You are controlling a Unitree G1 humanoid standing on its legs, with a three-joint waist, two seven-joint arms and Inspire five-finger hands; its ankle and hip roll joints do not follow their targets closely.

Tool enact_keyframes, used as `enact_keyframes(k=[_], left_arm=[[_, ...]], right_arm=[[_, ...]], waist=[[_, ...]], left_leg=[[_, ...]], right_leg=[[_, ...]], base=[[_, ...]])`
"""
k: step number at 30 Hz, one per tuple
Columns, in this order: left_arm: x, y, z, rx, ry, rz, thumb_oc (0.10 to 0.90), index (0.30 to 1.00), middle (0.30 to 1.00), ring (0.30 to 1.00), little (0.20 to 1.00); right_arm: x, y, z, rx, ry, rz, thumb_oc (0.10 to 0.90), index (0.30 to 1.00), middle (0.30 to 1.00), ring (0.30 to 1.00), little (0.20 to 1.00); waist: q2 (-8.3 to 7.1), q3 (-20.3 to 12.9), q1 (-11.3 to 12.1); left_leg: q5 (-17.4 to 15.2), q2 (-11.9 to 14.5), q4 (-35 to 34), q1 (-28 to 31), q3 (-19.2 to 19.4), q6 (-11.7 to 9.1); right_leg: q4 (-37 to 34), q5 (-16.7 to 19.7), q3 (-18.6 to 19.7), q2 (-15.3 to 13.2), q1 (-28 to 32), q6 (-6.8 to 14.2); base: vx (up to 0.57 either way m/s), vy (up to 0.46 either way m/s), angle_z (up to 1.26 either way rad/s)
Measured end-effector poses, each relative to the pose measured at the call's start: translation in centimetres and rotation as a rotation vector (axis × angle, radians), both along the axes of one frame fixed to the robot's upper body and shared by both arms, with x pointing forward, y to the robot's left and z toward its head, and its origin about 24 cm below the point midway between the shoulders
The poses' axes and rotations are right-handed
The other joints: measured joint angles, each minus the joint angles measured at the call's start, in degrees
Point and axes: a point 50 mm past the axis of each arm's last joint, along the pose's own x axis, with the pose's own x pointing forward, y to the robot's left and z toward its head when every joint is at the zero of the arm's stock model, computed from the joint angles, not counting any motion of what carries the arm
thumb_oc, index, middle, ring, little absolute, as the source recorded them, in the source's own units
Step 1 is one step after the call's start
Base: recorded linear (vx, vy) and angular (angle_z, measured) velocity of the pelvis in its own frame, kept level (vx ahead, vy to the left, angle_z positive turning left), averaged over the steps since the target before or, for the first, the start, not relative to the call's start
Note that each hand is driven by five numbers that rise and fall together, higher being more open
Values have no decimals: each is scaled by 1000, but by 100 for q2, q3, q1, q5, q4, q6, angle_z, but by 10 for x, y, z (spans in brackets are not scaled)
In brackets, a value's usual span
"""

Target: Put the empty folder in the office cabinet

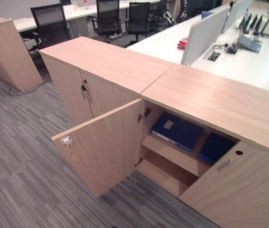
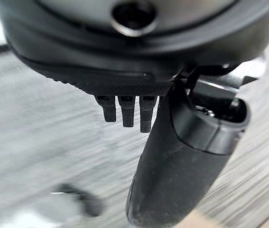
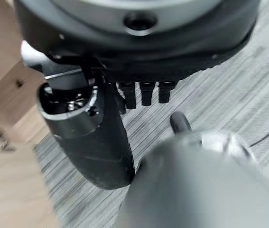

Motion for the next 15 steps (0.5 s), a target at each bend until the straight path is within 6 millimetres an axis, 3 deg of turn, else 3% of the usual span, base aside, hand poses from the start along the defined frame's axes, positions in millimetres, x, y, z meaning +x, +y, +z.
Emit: enact_keyframes(k=[4, 8, 10, 11, 15], left_arm=[[17, 36, 21, 84, -56, 1, 800, 900, 900, 900, 900], [65, 77, 63, 262, -180, -116, 800, 900, 900, 900, 900], [77, 86, 74, 316, -201, -151, 800, 900, 900, 900, 900], [96, 94, 89, 368, -233, -200, 800, 900, 900, 900, 900], [128, 105, 117, 457, -310, -261, 800, 900, 900, 900, 900]], right_arm=[[8, 6, 2, 33, -38, 41, 800, 900, 900, 900, 900], [8, 7, 2, 41, -40, 43, 800, 900, 900, 900, 900], [8, 7, 2, 43, -38, 44, 800, 900, 900, 900, 900], [9, 7, 2, 43, -41, 45, 800, 900, 900, 900, 900], [15, 6, 3, 45, -52, 50, 800, 900, 900, 900, 900]], waist=[[1, -17, -40], [-49, -5, -167], [-72, -6, -161], [-103, 2, -235], [-132, 19, -382]], left_leg=[[37, 152, 3, -1, 290, -195], [32, 164, 24, 49, 417, -214], [18, 163, 22, 89, 453, -234], [-8, 162, 22, 103, 470, -275], [-7, 173, 25, 130, 574, -285]], right_leg=[[-16, -68, 202, 127, -171, -61], [-26, -64, 331, 140, -225, -68], [-36, -58, 376, 132, -218, -74], [-33, -60, 411, 130, -233, -72], [-87, -45, 491, 154, -248, -85]], base=[[-8, 18, -30], [-8, -4, -18], [-12, -13, -16], [-17, -7, -9], [-9, -13, -11]])
